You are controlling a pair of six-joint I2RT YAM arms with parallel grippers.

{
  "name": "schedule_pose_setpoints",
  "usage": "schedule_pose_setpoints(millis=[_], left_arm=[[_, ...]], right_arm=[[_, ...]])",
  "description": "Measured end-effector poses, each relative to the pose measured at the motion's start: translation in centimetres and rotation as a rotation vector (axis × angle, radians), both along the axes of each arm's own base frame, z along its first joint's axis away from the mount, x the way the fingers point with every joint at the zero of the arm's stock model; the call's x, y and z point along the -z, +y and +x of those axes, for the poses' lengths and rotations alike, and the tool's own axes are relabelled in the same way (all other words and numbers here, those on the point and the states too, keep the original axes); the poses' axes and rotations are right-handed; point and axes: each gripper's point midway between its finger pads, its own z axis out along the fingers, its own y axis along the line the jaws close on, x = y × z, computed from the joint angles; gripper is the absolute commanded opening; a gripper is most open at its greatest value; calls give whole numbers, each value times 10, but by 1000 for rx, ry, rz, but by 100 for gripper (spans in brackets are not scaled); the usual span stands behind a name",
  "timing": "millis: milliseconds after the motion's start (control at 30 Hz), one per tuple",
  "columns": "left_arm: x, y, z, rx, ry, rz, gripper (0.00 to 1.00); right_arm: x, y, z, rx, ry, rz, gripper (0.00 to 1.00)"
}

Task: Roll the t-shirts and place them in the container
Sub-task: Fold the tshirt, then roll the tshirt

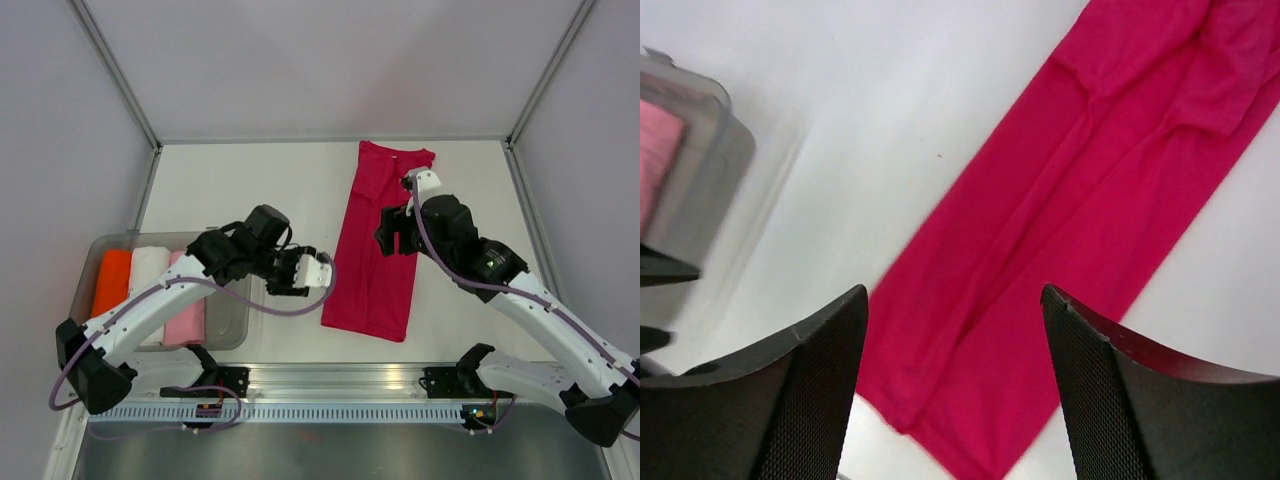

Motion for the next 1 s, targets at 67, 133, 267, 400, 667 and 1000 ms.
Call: schedule_pose_setpoints(millis=[67,133,267,400,667,1000], left_arm=[[17,6,-19,105,-11,4,59],[41,7,-34,190,17,17,61],[86,9,-48,300,49,40,64],[113,3,-56,406,-5,38,64],[142,-25,-37,550,-191,-10,63],[169,-28,-41,628,-178,5,63]], right_arm=[[16,-11,-9,-51,-40,-79,78],[32,-28,-23,-86,-69,-152,85],[30,-50,-53,-201,-216,-216,86],[43,-51,-58,-333,-303,-344,85],[194,-64,-91,-815,-48,-839,83],[241,-57,-140,-1213,-135,-882,73]])
